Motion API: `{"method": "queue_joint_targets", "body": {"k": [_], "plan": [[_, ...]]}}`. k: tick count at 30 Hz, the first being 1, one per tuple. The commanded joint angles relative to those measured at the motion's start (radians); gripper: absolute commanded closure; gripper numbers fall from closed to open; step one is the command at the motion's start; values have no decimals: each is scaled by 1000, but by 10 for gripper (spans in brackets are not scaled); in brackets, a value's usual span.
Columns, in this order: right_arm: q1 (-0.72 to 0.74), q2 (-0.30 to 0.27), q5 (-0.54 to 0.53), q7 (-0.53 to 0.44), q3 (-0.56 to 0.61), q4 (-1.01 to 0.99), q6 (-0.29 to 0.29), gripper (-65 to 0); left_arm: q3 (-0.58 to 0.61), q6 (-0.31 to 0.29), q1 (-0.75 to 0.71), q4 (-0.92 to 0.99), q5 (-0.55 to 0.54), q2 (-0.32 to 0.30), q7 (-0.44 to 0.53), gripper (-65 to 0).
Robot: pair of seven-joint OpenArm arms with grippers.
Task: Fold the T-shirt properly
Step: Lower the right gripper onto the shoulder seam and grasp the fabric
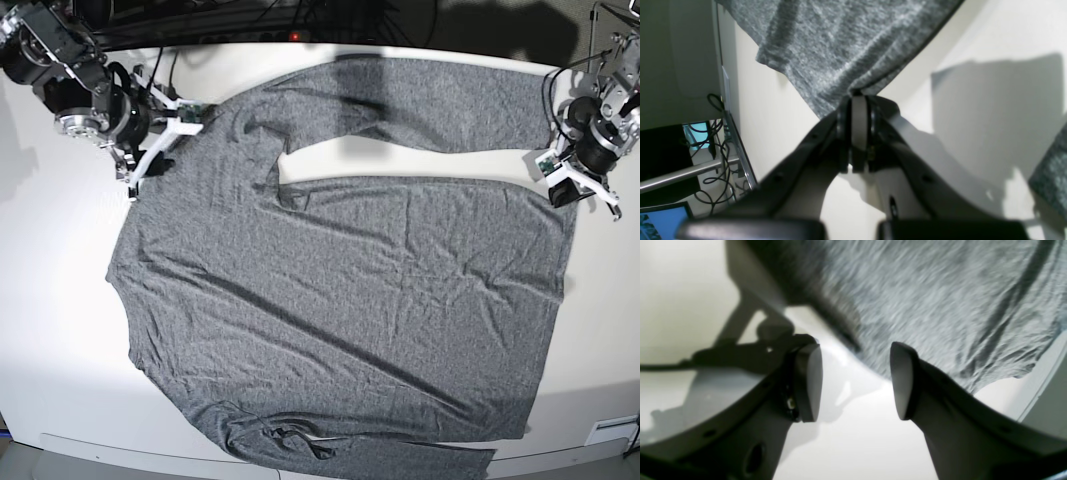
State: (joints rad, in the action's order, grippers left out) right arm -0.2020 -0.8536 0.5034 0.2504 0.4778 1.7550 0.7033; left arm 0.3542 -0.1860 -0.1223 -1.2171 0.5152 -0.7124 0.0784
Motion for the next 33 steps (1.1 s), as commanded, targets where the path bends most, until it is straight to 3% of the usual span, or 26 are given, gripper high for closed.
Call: {"method": "queue_joint_targets", "body": {"k": [1,6,11,18,21,28,33], "plan": [[5,-4,-8,-25,-5,7,-5,-325,1,-11,-7,0,8,-11,-2,0],[5,0,-9,-34,17,5,-5,-321,1,-11,-7,0,8,-11,1,0],[5,1,-8,-18,71,4,-5,-126,1,-11,-8,0,8,-11,1,0],[5,1,-9,30,87,6,-5,0,1,-11,-8,0,8,-11,1,0],[5,1,-19,90,87,6,-5,0,0,-11,-8,0,8,-11,1,0],[5,1,-246,282,87,14,-5,0,0,-9,-8,0,8,-11,1,0],[5,1,-311,300,87,68,-108,0,0,-9,-7,-2,8,-11,1,0]]}}
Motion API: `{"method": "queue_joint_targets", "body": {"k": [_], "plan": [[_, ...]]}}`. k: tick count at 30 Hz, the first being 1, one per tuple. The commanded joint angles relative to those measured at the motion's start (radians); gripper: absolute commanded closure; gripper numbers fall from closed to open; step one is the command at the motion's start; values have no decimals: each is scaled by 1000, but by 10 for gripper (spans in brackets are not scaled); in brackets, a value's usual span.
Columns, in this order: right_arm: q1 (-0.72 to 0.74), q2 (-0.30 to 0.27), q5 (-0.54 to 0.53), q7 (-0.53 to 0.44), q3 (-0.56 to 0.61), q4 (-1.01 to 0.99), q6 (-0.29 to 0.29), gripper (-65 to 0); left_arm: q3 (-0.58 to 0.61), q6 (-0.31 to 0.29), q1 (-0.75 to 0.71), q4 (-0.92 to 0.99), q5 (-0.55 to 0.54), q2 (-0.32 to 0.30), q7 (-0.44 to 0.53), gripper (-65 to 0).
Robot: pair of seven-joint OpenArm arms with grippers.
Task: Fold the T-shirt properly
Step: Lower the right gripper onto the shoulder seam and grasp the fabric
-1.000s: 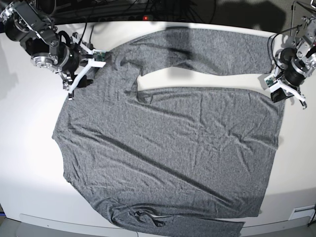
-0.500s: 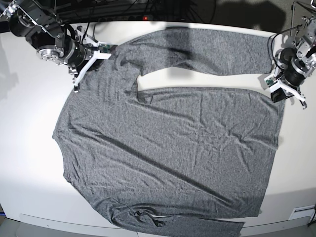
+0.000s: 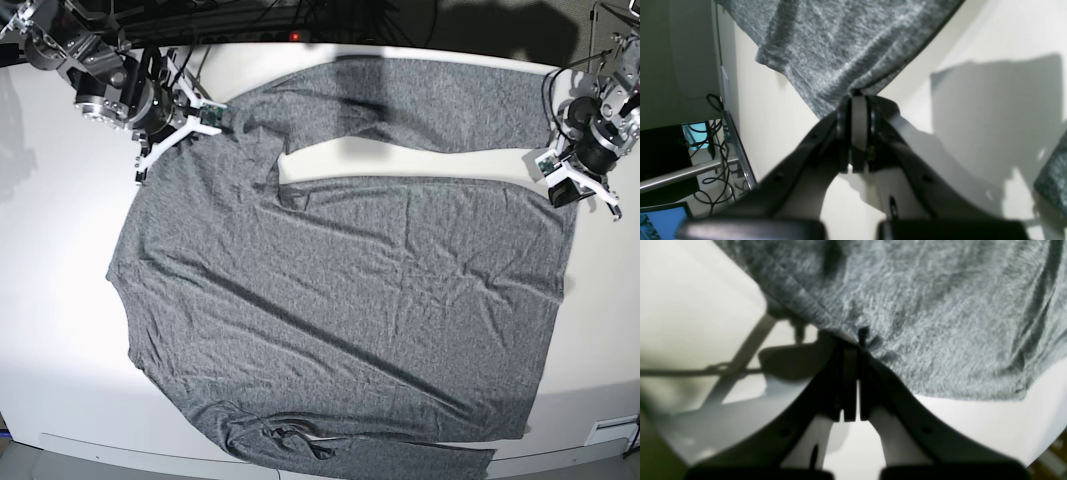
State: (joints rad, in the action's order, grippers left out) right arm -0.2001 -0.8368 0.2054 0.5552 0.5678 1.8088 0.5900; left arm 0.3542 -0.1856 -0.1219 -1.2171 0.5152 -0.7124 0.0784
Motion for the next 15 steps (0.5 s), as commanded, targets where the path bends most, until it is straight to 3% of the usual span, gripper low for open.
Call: {"method": "queue_joint_targets", "body": {"k": [1,7,15], "plan": [[3,-16,-13,-4,-3,26,-18,0,0,-9,-8,-3,8,-11,1,0],[3,-2,-11,35,-5,56,-102,0,0,-10,-8,-3,8,-12,1,0],[6,29,3,50,-11,56,-166,0,0,-9,-8,-9,8,-18,1,0]]}}
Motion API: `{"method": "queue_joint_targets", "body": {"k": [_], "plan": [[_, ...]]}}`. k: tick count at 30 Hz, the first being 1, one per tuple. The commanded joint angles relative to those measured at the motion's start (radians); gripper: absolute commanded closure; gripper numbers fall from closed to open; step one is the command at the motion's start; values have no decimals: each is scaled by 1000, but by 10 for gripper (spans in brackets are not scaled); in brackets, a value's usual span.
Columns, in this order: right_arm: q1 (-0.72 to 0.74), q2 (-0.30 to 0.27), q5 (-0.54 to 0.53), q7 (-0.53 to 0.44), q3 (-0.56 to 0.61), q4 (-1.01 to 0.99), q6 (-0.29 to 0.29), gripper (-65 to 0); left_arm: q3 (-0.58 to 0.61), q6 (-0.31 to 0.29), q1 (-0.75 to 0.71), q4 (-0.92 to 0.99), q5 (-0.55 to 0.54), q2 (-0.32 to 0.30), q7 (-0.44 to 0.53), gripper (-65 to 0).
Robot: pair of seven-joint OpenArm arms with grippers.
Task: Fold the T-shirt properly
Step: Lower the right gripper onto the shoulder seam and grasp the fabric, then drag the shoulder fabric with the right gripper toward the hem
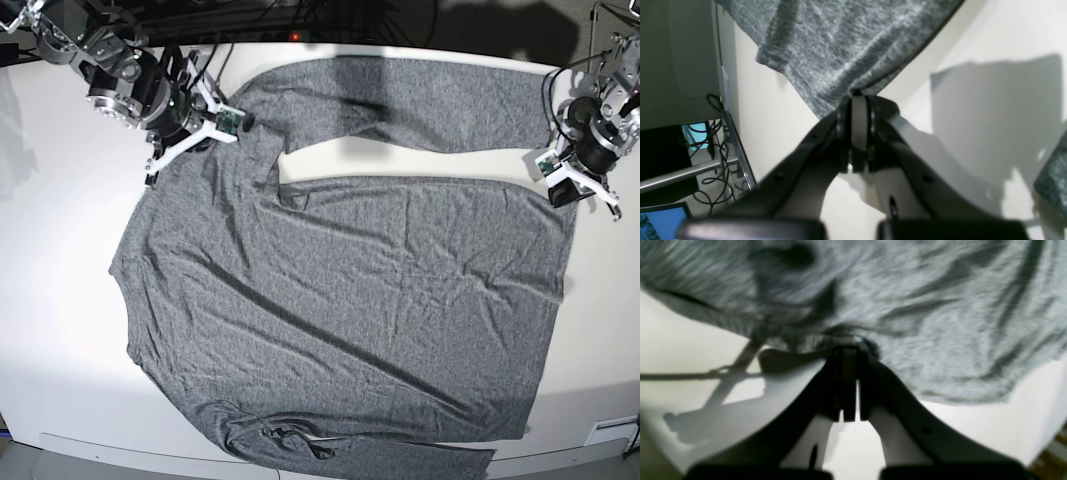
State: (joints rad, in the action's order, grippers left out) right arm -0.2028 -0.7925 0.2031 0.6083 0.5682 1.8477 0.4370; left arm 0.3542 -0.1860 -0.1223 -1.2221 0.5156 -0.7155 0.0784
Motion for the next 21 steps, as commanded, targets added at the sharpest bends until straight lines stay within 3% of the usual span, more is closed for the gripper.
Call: {"method": "queue_joint_targets", "body": {"k": [1,7,11,21], "plan": [[9,-16,5,-1,-18,17,-17,0,0,-9,-7,-11,8,-18,0,0],[9,-4,-18,-1,-93,17,-38,0,0,-9,-7,-82,8,-36,-4,0],[9,41,-82,-3,-168,17,-37,0,0,-8,-5,-116,8,-36,-31,0],[16,154,-113,-24,-268,18,-37,0,0,-8,64,-121,8,-36,-64,0]]}}
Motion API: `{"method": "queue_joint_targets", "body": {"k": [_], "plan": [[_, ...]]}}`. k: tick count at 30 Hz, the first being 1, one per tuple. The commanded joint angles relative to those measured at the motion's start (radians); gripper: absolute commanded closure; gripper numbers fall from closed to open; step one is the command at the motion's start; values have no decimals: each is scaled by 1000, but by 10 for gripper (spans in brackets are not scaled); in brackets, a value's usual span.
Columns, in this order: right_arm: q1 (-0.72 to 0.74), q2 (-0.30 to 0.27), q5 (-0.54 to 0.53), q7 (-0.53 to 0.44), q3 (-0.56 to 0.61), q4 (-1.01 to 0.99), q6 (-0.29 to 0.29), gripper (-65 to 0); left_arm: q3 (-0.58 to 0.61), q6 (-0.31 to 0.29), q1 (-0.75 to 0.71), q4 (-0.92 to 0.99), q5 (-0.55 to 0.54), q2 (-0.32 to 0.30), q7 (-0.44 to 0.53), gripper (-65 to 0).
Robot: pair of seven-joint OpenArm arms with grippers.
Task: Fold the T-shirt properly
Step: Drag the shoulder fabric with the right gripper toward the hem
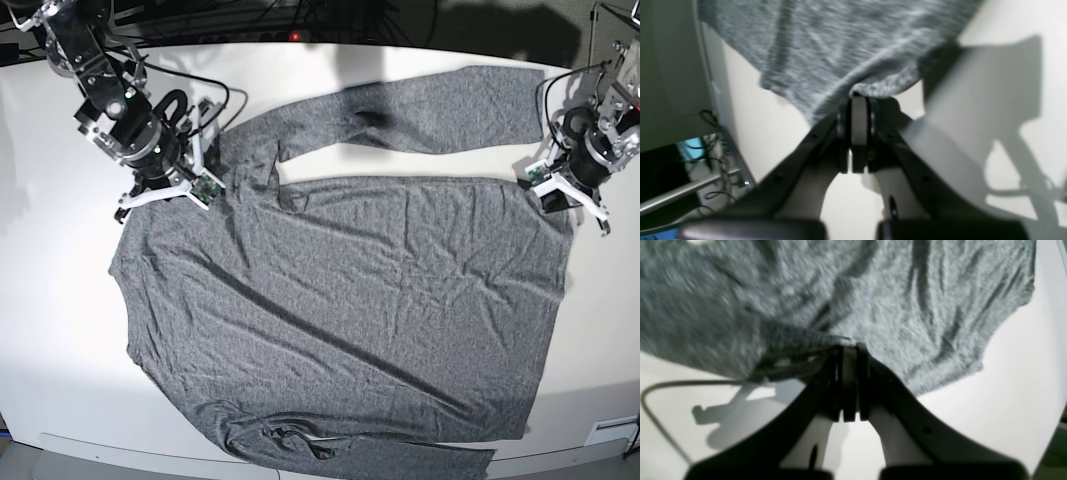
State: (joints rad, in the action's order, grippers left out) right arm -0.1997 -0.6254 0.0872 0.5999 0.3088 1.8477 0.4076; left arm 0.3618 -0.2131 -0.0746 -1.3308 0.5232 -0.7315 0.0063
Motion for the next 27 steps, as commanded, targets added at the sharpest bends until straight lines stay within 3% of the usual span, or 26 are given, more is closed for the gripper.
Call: {"method": "queue_joint_targets", "body": {"k": [1,14,21,27], "plan": [[19,-4,2,-16,-8,18,-7,0,-7,18,26,-12,0,-19,8,0],[140,117,3,-3,-10,18,-8,0,-7,19,90,-12,0,-19,4,0],[172,136,-6,-2,-78,18,-8,0,-7,18,114,-12,-87,-19,10,0],[172,159,-43,-16,-148,16,-8,0,-7,18,134,-11,-87,-13,17,0]]}}
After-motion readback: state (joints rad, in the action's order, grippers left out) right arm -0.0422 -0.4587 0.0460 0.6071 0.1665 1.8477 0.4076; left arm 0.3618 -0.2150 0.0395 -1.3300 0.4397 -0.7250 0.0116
